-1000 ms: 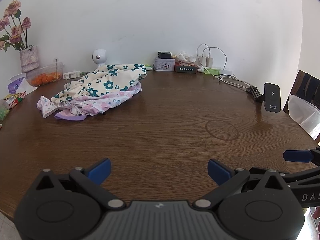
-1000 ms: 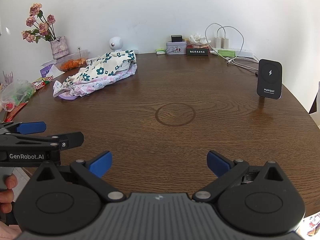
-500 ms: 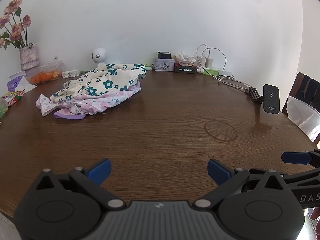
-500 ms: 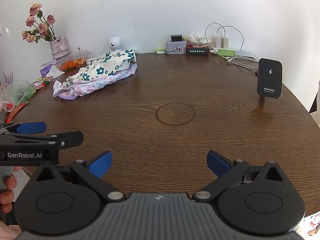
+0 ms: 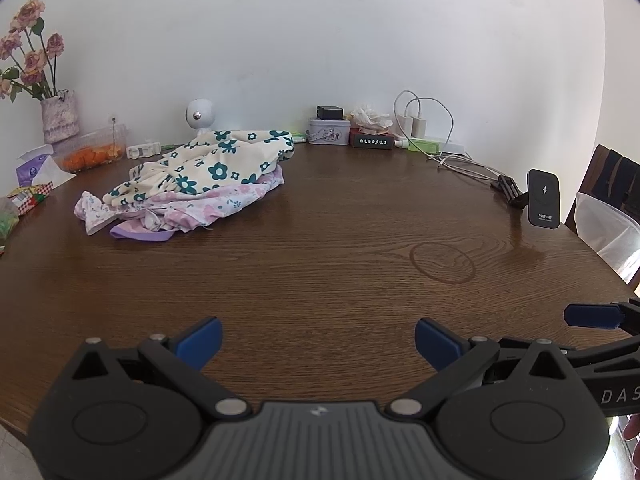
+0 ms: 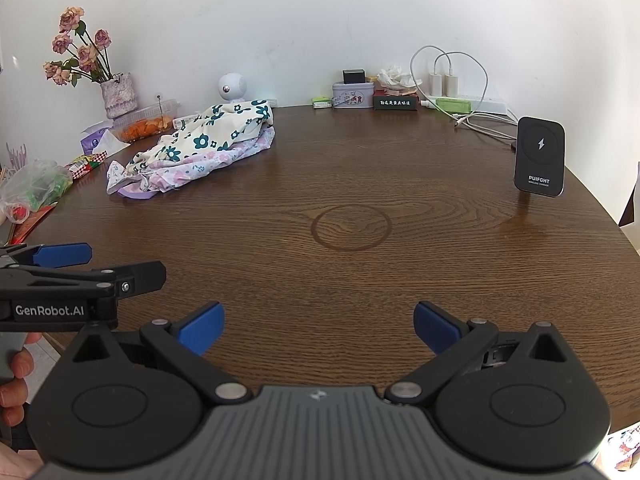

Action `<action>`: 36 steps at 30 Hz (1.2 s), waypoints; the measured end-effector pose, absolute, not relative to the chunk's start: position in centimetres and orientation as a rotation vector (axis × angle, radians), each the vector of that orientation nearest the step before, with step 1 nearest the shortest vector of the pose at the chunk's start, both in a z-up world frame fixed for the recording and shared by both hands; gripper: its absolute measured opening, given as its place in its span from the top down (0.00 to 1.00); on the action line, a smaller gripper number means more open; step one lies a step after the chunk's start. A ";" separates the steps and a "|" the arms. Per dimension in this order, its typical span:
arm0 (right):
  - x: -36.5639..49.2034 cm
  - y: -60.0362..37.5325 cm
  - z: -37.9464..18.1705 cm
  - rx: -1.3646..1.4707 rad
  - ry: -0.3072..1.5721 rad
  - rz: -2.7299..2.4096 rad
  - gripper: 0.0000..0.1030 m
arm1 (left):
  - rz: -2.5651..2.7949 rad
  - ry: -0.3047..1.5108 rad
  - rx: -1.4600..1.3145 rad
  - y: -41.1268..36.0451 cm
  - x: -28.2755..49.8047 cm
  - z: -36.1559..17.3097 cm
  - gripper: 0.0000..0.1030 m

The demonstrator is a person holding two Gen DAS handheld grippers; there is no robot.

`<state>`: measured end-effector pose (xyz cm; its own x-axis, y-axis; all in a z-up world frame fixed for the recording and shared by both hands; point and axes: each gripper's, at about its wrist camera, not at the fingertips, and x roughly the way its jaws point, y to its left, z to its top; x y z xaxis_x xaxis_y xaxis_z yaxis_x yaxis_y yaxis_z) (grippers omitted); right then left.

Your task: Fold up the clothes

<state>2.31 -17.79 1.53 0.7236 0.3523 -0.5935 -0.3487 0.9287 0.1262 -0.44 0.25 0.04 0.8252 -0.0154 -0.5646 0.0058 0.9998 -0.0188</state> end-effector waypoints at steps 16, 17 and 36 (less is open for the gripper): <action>2.2 -17.7 1.6 0.006 0.656 0.388 0.00 | -0.013 0.598 -0.022 0.3 -0.4 0.1 0.00; 2.2 -17.7 1.6 0.005 0.655 0.390 0.00 | -0.013 0.597 -0.021 0.3 -0.4 0.1 0.00; 2.6 -17.4 1.6 0.002 0.658 0.394 0.00 | -0.007 0.597 -0.021 0.5 -0.3 0.1 0.00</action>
